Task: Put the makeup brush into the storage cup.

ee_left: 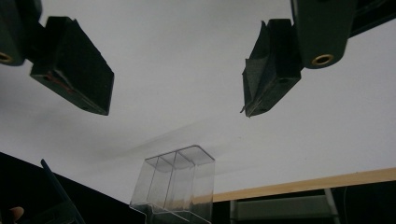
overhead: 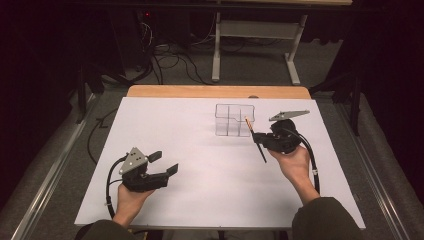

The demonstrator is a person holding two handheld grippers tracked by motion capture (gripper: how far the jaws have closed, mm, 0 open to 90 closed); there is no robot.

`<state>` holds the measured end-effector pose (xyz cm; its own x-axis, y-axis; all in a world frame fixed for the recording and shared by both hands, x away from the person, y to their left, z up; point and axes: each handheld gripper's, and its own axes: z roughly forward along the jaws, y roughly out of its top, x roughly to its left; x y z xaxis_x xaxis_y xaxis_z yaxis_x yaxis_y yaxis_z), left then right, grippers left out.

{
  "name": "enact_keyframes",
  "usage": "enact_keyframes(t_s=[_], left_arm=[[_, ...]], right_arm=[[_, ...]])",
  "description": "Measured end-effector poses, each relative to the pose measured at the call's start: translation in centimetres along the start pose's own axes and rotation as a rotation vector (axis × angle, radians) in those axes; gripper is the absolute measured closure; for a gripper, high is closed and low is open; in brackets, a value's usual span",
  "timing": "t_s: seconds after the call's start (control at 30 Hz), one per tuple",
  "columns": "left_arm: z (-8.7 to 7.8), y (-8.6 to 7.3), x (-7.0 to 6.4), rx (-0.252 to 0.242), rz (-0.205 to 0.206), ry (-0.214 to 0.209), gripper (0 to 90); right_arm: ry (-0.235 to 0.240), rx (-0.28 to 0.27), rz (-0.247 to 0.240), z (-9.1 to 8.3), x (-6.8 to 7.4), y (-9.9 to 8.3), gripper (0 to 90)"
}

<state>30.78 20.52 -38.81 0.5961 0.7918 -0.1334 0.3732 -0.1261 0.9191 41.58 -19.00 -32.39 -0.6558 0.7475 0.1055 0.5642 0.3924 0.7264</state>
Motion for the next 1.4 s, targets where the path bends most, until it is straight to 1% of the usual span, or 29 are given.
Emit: enact_keyframes(t_s=[0.07,0.1,0.13,0.17,0.33,0.47,0.57,0.6,0.8,0.9,0.93,0.97,1.0,1.03,1.17,1.23,1.27,1.3,1.4], left_arm=[[0.0,0.0,0.0,0.002,0.000,-0.001,25.0],[0.0,0.0,0.1,0.002,-0.001,-0.001,25.0],[0.0,0.0,0.1,0.002,0.004,0.006,25.0],[0.0,0.0,0.1,0.002,-0.002,0.000,25.0],[0.0,0.0,0.0,0.004,0.004,0.000,25.0],[0.0,0.0,0.0,0.003,0.001,-0.001,25.0],[0.1,0.0,0.0,0.003,0.004,-0.001,25.0],[0.1,0.0,0.0,0.004,0.005,-0.001,25.0],[0.1,0.0,0.1,0.004,0.002,0.000,25.1],[0.1,0.0,0.0,0.007,0.007,-0.001,25.0],[0.1,0.0,0.0,0.008,0.009,-0.001,25.0],[0.1,0.0,0.0,0.006,0.005,0.000,25.0],[0.1,0.0,0.0,0.005,0.005,0.000,25.1],[0.1,0.0,0.0,0.006,0.005,0.000,25.0],[0.0,0.0,0.0,0.007,0.007,0.001,25.1],[0.0,0.0,0.0,0.003,0.003,0.001,25.1],[0.1,0.0,0.0,0.004,0.005,0.000,25.1],[0.1,0.0,0.0,0.010,0.008,0.000,25.1],[0.1,0.0,0.0,0.009,0.010,0.000,25.1]], right_arm=[[0.002,-0.006,-0.003,0.0,0.1,0.1,84.5],[0.004,-0.017,-0.012,0.0,0.1,0.2,84.5],[0.005,-0.015,-0.007,0.0,0.1,0.3,84.5],[0.003,-0.017,-0.006,0.0,0.1,0.4,84.5],[0.002,-0.039,-0.005,0.0,0.0,0.6,84.5],[0.008,-0.032,-0.007,0.0,0.0,0.7,84.5],[0.007,-0.040,-0.007,0.0,-0.2,0.7,84.5],[0.006,-0.038,0.000,-0.1,-0.2,0.8,84.5],[0.003,-0.050,0.000,-0.1,-0.3,0.9,84.5],[-0.002,-0.058,-0.006,-0.2,-0.4,1.1,84.5],[-0.004,-0.059,0.002,-0.2,-0.4,1.2,84.5],[-0.004,-0.065,-0.004,-0.2,-0.5,1.2,84.5],[-0.003,-0.066,0.002,-0.2,-0.5,1.3,84.5],[-0.003,-0.065,-0.002,-0.2,-0.6,1.3,84.5],[-0.006,-0.065,0.003,-0.2,-0.5,1.5,84.5],[-0.007,-0.068,-0.009,-0.1,-0.6,1.6,84.5],[-0.008,-0.066,0.000,-0.2,-0.6,1.7,84.5],[-0.009,-0.072,-0.003,-0.2,-0.6,1.8,84.5],[-0.009,-0.080,-0.006,-0.3,-0.5,2.1,84.5]])
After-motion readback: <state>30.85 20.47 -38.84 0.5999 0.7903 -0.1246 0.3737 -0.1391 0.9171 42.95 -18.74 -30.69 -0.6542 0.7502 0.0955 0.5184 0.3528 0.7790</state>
